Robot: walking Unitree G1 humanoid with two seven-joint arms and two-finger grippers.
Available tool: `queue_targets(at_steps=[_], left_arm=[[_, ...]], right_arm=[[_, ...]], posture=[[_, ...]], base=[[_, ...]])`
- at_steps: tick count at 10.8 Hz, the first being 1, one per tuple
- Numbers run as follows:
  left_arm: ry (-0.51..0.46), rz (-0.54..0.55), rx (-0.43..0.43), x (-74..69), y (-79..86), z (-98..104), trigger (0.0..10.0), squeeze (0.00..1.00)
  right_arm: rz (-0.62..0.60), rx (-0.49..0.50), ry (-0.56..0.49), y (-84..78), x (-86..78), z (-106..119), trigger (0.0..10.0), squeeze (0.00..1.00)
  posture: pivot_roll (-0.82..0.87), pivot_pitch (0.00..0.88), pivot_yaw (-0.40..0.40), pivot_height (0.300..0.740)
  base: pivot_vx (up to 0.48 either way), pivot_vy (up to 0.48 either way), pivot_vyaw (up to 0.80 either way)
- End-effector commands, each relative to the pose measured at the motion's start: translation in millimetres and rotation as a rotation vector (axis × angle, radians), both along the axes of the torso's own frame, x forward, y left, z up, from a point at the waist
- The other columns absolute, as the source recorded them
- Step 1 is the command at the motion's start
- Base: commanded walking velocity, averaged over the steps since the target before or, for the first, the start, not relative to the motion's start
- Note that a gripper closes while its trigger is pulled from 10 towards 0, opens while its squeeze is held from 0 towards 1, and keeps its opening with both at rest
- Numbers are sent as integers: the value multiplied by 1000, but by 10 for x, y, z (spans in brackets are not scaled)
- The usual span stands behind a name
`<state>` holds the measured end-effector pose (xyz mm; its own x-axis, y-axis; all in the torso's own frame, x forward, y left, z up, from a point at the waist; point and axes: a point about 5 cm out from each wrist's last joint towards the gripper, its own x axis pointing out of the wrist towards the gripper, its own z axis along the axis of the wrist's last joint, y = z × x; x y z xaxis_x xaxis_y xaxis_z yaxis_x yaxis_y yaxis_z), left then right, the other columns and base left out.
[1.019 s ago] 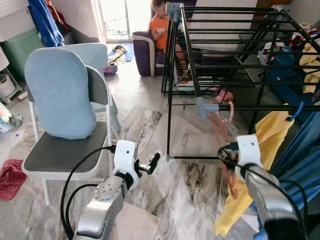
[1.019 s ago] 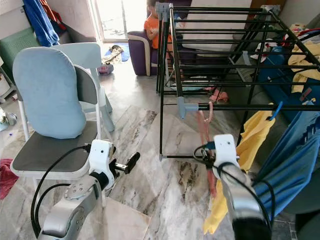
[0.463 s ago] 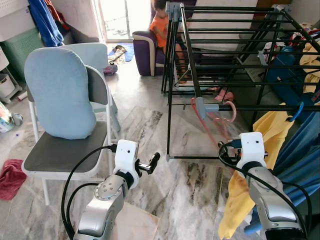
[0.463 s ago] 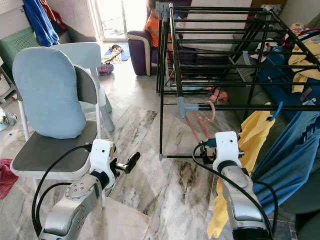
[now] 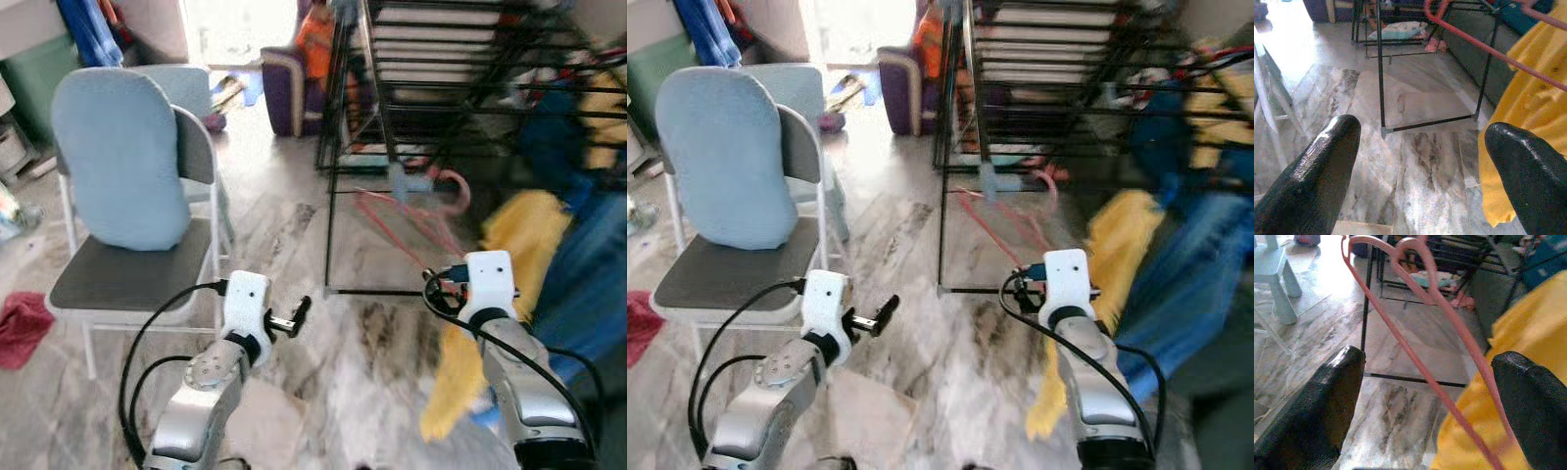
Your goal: Hang hanger
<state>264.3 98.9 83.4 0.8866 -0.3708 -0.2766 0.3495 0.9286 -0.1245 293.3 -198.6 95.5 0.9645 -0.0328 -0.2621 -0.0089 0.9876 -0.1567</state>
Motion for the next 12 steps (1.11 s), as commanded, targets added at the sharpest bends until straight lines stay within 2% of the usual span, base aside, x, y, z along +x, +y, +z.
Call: queue_targets(at_steps=[1,10,11,12], left_arm=[[5,3,3,-6,-14,-13,10000,0],[4,9,3,1,-10,-14,10000,0],[-15,21,-14,17,-13,16,10000,0],[-39,32,-47,28,0,53,10000,0]], right_arm=[[-6,-7,-24,2,26,52,10000,1000],[-3,0,-41,60,67,75,10000,1000],[6,3,-42,87,74,77,10000,675],[12,5,-44,103,78,81,10000,165]], posture=[[-72,0,-27,740],[-71,0,-29,740],[-70,0,-30,740],[-70,0,-30,740]], base=[[-345,0,0],[-341,0,0],[0,0,0],[0,0,0]])
